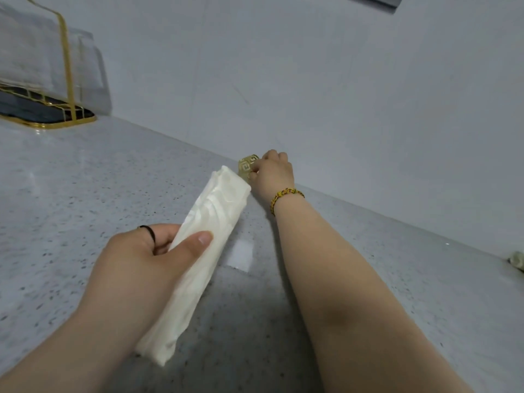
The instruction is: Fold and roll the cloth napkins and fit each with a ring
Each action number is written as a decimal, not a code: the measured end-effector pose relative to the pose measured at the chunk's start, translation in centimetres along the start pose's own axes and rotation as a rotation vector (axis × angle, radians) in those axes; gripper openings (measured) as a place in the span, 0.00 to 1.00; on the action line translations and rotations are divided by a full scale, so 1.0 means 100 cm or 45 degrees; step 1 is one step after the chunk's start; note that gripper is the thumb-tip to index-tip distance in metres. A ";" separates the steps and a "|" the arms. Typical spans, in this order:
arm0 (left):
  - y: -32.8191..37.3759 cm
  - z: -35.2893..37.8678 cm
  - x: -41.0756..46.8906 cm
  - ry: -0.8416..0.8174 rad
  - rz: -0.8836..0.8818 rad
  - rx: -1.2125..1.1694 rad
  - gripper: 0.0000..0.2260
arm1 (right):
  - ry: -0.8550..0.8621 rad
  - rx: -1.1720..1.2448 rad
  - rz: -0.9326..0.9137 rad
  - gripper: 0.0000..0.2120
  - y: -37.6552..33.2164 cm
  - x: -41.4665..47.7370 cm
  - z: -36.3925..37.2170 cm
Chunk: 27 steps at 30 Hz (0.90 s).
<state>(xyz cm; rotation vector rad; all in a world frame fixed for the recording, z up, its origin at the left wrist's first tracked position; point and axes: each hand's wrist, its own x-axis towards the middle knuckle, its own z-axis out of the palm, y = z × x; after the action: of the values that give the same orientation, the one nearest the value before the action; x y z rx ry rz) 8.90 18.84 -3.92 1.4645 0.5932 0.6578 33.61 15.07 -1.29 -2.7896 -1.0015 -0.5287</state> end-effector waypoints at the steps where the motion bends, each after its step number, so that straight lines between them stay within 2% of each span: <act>1: -0.001 -0.001 0.001 -0.004 0.015 0.018 0.05 | -0.026 0.077 0.009 0.13 0.002 -0.010 -0.005; 5: -0.001 -0.002 0.001 -0.078 0.026 0.120 0.05 | -0.164 0.304 0.027 0.14 0.013 -0.071 -0.037; 9: 0.003 0.003 -0.014 -0.210 0.056 0.190 0.08 | -0.223 0.313 0.099 0.06 0.044 -0.153 -0.083; 12: 0.010 0.009 -0.029 -0.302 0.124 0.227 0.02 | -0.254 0.347 0.247 0.11 0.062 -0.219 -0.117; 17: 0.027 0.020 -0.058 -0.430 0.240 0.406 0.06 | -0.359 0.344 0.362 0.25 0.076 -0.300 -0.148; 21: 0.051 0.054 -0.080 -0.572 0.376 0.541 0.09 | -0.296 0.524 0.427 0.26 0.085 -0.325 -0.149; 24: 0.064 0.085 -0.104 -0.580 0.412 0.434 0.09 | -0.153 0.804 0.547 0.22 0.093 -0.334 -0.140; 27: 0.058 0.110 -0.121 -0.577 0.344 0.310 0.09 | 0.111 1.531 0.827 0.15 0.103 -0.336 -0.138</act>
<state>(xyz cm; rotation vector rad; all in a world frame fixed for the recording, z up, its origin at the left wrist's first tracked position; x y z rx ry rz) 8.15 2.53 1.82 1.8711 0.1245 0.4449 12.20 -16.01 -0.87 -1.7684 -0.1709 0.0708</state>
